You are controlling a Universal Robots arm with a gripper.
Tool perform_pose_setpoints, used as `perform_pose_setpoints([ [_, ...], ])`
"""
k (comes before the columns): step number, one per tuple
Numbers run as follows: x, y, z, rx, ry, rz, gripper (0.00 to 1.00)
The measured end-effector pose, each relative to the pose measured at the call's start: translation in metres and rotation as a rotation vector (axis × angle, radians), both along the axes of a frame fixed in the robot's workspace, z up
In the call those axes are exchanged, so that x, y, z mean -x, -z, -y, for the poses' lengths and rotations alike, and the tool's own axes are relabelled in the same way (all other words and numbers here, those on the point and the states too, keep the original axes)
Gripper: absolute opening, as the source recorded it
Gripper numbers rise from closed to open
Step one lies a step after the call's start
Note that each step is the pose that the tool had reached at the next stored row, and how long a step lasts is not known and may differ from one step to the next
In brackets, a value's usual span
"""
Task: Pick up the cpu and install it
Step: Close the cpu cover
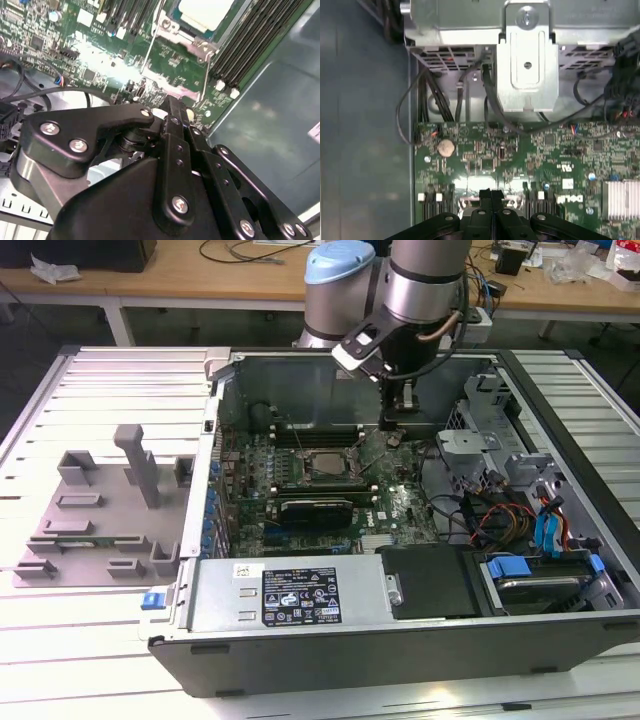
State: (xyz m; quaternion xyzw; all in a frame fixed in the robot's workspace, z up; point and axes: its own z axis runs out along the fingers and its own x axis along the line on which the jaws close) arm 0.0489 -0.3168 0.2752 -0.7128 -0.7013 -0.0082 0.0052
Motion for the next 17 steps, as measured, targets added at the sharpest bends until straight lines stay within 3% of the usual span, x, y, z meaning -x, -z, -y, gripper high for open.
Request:
perform_pose_setpoints([
  [3, -0.0093, 0.0094, 0.0001, -0.0001, 0.000, 0.0000, 0.11],
  [11, -0.0131, 0.0300, 0.0002, -0.0002, 0.000, 0.0000, 0.11],
  [17, -0.0099, 0.0314, 0.0001, -0.0001, 0.000, 0.0007, 0.11],
])
